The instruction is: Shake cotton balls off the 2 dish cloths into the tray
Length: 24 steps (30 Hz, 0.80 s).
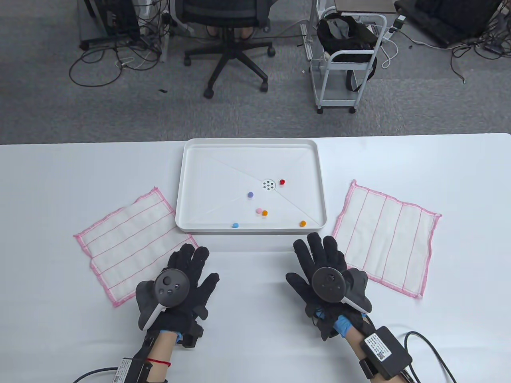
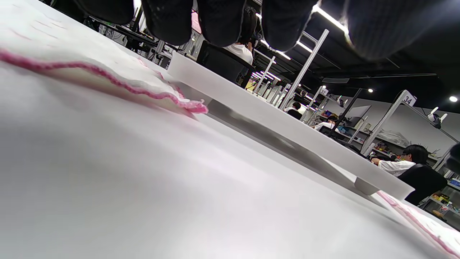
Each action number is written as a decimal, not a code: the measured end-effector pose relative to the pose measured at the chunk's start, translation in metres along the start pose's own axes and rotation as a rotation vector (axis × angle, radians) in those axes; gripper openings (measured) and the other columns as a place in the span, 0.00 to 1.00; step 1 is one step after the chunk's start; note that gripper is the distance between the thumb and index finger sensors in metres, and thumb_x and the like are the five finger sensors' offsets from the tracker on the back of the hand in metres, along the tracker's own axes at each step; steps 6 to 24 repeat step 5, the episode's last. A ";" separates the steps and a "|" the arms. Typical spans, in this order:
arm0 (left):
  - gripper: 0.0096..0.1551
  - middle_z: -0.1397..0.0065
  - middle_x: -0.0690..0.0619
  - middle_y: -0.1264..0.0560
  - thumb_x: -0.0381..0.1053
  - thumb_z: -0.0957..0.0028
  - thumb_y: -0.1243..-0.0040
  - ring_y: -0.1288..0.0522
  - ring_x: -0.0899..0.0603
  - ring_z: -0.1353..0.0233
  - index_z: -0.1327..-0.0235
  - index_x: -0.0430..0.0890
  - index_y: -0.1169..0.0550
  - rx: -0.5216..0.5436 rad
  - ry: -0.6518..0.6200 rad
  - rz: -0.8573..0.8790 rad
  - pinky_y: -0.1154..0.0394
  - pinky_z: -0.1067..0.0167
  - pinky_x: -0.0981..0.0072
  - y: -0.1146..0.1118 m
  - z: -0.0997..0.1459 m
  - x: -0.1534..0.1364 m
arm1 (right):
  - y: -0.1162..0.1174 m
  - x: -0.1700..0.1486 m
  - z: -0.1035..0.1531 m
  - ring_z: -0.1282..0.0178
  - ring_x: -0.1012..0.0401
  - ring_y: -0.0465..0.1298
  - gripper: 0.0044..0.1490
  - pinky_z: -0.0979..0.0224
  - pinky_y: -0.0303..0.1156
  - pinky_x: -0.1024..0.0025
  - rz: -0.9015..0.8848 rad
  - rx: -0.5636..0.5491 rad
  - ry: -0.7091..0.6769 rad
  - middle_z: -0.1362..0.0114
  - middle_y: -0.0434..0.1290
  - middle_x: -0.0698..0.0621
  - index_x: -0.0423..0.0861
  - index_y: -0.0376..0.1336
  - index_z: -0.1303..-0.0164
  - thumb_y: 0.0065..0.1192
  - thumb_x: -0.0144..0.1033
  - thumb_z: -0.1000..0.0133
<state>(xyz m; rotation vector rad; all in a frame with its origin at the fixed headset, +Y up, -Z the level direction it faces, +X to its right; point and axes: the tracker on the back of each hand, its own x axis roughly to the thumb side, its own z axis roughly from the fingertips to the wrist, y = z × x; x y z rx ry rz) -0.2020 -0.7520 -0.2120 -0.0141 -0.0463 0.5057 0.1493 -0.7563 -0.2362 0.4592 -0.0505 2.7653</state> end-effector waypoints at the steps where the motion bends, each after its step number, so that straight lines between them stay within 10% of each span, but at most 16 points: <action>1: 0.44 0.10 0.42 0.45 0.69 0.48 0.44 0.46 0.26 0.14 0.18 0.56 0.39 -0.001 0.000 -0.007 0.47 0.29 0.24 0.000 0.000 0.000 | 0.000 0.000 0.000 0.20 0.27 0.40 0.52 0.28 0.48 0.25 -0.001 0.000 0.001 0.15 0.36 0.37 0.54 0.38 0.18 0.51 0.66 0.45; 24: 0.44 0.10 0.41 0.45 0.69 0.48 0.44 0.47 0.25 0.14 0.18 0.56 0.39 -0.004 0.003 -0.022 0.47 0.29 0.24 0.000 -0.001 -0.001 | 0.001 -0.002 -0.001 0.20 0.27 0.40 0.52 0.28 0.48 0.25 -0.005 0.012 0.007 0.15 0.36 0.37 0.54 0.38 0.18 0.51 0.66 0.45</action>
